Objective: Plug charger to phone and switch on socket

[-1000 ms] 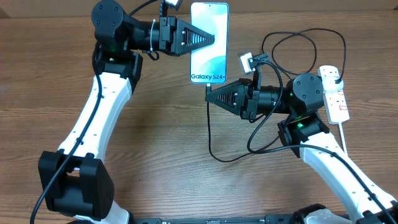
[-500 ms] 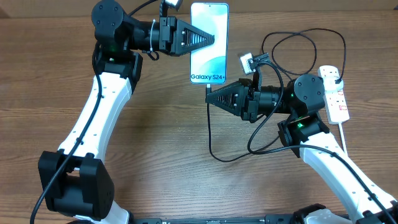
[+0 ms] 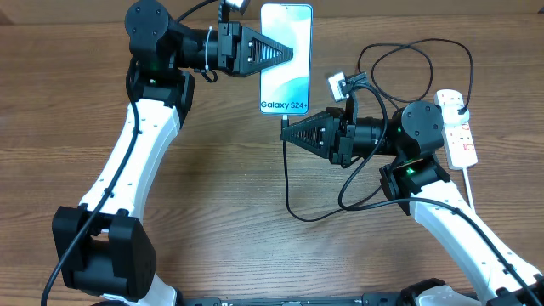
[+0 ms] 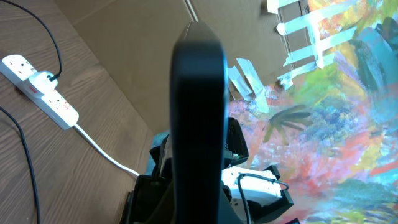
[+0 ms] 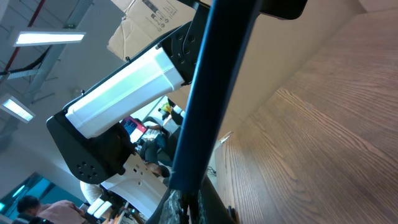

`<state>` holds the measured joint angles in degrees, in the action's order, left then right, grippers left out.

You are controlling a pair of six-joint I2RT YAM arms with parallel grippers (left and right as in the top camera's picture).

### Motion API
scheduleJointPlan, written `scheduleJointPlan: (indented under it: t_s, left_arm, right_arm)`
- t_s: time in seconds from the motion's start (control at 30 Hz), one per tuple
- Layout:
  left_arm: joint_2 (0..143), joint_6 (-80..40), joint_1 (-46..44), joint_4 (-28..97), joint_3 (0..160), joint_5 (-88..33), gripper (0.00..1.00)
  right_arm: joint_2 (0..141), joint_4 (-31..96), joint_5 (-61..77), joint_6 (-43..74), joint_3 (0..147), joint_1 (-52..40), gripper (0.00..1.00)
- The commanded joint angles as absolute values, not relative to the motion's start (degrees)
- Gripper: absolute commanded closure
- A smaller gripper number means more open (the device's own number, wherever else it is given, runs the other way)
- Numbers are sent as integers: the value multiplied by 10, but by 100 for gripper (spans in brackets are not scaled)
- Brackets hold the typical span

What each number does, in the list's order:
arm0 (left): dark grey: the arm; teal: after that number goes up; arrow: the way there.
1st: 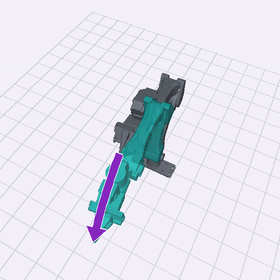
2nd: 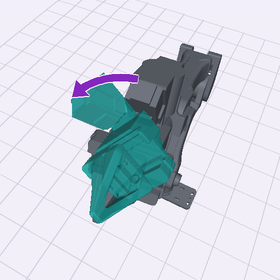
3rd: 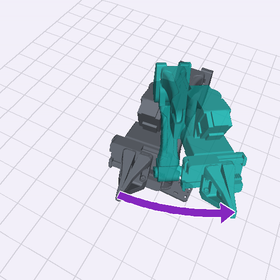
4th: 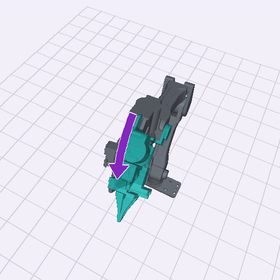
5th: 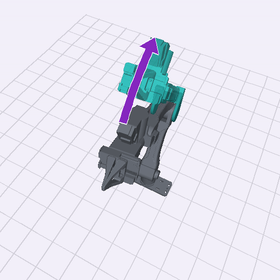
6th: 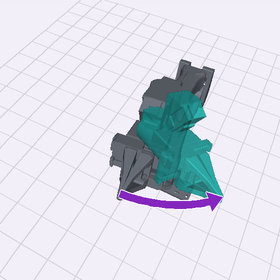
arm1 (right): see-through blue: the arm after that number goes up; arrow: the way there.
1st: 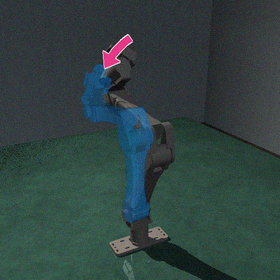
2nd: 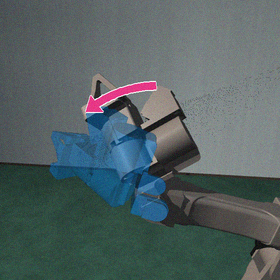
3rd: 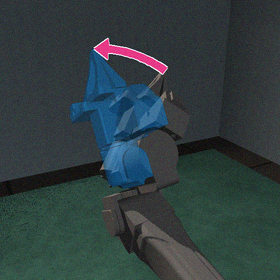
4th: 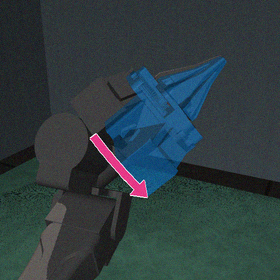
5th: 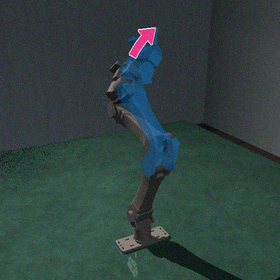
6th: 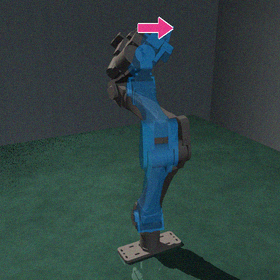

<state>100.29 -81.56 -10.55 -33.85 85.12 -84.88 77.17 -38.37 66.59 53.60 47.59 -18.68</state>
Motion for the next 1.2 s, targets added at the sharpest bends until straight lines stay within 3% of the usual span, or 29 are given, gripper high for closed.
scheduleJointPlan:
  t_s: [0.0, 1.17]
  left_arm:
    - [992, -826, -113, -332, 864, -841, 96]
    - [992, -792, -112, -330, 864, -857, 96]
  right_arm:
    - [770, -385, 660, 538, 493, -183, 96]
    - [770, -385, 654, 541, 493, -183, 96]
